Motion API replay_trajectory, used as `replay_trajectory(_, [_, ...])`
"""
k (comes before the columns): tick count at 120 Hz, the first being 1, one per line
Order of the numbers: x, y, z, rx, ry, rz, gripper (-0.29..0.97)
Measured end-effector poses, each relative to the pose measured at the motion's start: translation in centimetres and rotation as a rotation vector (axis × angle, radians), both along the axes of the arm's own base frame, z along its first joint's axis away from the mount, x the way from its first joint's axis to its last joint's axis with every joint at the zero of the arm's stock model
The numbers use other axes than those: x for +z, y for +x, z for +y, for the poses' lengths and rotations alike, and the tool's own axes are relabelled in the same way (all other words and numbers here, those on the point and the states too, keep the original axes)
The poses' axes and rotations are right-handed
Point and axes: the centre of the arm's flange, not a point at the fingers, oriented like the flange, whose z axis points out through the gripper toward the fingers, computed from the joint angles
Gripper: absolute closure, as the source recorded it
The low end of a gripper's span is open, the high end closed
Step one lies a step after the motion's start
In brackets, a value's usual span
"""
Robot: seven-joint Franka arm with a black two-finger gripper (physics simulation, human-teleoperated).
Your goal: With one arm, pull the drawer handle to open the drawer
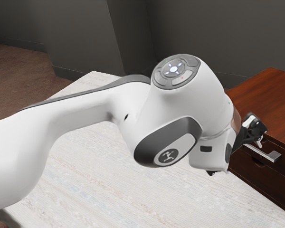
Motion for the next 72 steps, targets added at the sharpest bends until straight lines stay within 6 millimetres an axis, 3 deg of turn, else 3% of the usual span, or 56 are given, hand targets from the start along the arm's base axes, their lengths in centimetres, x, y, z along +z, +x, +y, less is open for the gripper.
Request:
replay_trajectory(32, [-0.4,0.6,-0.2,0.002,0.001,-0.006,0.00])
replay_trajectory(72, [-1.3,2.3,2.2,0.050,0.001,0.003,0.00])
